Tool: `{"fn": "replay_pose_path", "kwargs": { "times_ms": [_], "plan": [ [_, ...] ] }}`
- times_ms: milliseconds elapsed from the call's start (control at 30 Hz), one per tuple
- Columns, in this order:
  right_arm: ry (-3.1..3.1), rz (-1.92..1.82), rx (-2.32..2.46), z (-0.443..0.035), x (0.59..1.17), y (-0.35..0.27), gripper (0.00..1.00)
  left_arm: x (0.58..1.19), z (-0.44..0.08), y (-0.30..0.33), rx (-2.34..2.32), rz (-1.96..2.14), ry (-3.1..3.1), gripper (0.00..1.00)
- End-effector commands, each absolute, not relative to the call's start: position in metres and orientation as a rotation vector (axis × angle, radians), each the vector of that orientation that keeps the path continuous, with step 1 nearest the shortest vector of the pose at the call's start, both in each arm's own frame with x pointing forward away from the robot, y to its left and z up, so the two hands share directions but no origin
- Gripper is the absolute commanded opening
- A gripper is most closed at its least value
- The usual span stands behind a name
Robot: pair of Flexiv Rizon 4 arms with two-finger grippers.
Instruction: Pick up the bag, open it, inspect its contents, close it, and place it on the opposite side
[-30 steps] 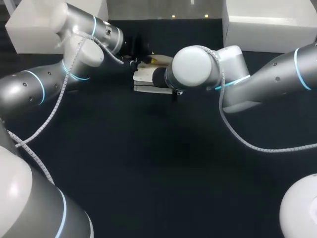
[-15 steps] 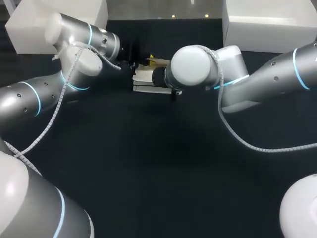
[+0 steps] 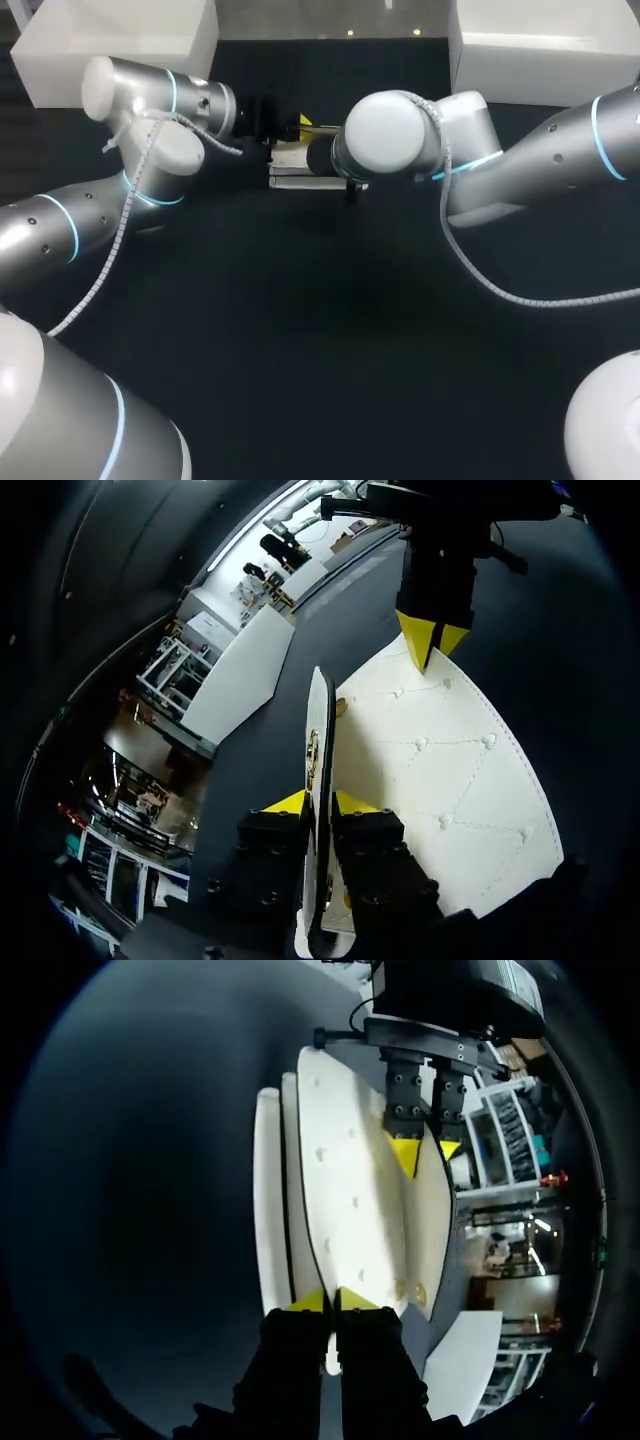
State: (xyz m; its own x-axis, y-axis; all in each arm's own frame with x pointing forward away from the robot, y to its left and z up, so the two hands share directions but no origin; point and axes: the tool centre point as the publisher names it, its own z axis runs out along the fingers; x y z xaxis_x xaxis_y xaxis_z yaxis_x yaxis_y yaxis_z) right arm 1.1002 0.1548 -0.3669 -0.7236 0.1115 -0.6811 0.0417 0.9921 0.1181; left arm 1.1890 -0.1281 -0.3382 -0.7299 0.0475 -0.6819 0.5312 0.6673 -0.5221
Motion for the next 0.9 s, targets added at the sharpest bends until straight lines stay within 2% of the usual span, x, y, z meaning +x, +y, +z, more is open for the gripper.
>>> {"fn": "replay_pose_path", "kwargs": {
  "times_ms": [33,133,200,333,400,433,467,500,900],
  "plan": [
    [2.376,0.122,0.108,-0.37,1.102,0.156,0.0,1.193,-0.33,-0.128,0.434,-0.981,2.257,0.47],
    [2.376,0.122,0.108,-0.37,1.102,0.156,0.0,1.196,-0.325,-0.127,0.425,-0.978,2.261,0.44],
    [2.376,0.122,0.108,-0.37,1.102,0.156,0.0,1.197,-0.323,-0.127,0.423,-0.97,2.262,0.33],
    [2.376,0.122,0.108,-0.37,1.102,0.156,0.0,1.199,-0.32,-0.128,0.428,-0.962,2.261,0.31],
    [2.376,0.122,0.108,-0.37,1.102,0.156,0.0,1.199,-0.319,-0.129,0.427,-0.962,2.258,0.27],
    [2.376,0.122,0.108,-0.37,1.102,0.156,0.0,1.199,-0.319,-0.129,0.426,-0.959,2.257,0.17],
    [2.376,0.122,0.108,-0.37,1.102,0.156,0.0,1.2,-0.319,-0.13,0.424,-0.957,2.255,0.12],
    [2.376,0.122,0.108,-0.37,1.102,0.156,0.0,1.199,-0.319,-0.13,0.425,-0.956,2.253,0.0],
    [2.376,0.122,0.108,-0.37,1.102,0.156,0.0,1.166,-0.333,-0.126,0.5,-0.962,2.131,0.0]
  ]
}}
